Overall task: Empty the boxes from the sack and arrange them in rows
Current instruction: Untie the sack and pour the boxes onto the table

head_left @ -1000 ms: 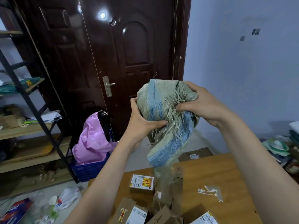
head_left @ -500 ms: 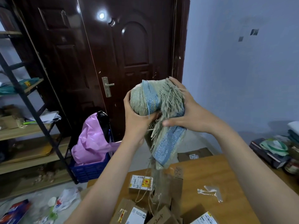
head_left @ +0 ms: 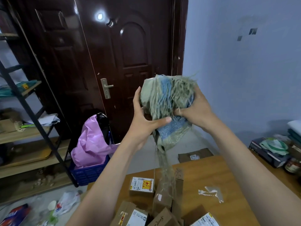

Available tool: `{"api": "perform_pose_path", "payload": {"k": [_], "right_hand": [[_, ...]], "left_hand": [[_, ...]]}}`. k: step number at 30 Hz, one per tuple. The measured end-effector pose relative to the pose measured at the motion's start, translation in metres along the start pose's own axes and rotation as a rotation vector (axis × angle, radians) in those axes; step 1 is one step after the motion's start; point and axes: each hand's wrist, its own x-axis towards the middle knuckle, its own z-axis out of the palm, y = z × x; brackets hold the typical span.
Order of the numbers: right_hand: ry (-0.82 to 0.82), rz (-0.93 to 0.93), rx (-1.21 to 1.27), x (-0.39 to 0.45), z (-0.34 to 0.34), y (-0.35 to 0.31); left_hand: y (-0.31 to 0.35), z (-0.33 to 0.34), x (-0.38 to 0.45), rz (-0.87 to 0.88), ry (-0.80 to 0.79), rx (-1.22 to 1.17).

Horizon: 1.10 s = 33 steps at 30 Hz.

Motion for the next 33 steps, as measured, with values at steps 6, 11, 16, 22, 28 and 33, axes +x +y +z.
{"api": "perform_pose_path", "payload": {"k": [6,11,16,22,28,33], "right_hand": [[-0.061,0.23,0.355,-0.002,-0.004,0.018],[-0.051,0.404,0.483,-0.01,-0.003,0.032],[-0.036,0.477,0.57,-0.014,-0.016,0.048],[0.133,0.561,0.611,-0.013,-0.048,0.076],[0.266,0.633,0.576,-0.017,-0.098,0.129],[0.398,0.714,0.508,-0.035,-0.146,0.193]], "left_hand": [[-0.012,0.007,-0.003,0.004,-0.004,0.147],[-0.024,0.024,0.008,0.017,0.034,0.118],[-0.033,0.045,0.021,-0.002,-0.014,0.057],[-0.062,0.086,0.048,-0.033,-0.055,0.057],[-0.104,0.161,0.068,-0.11,-0.116,0.053],[-0.147,0.231,0.071,-0.305,-0.218,0.053]]}}
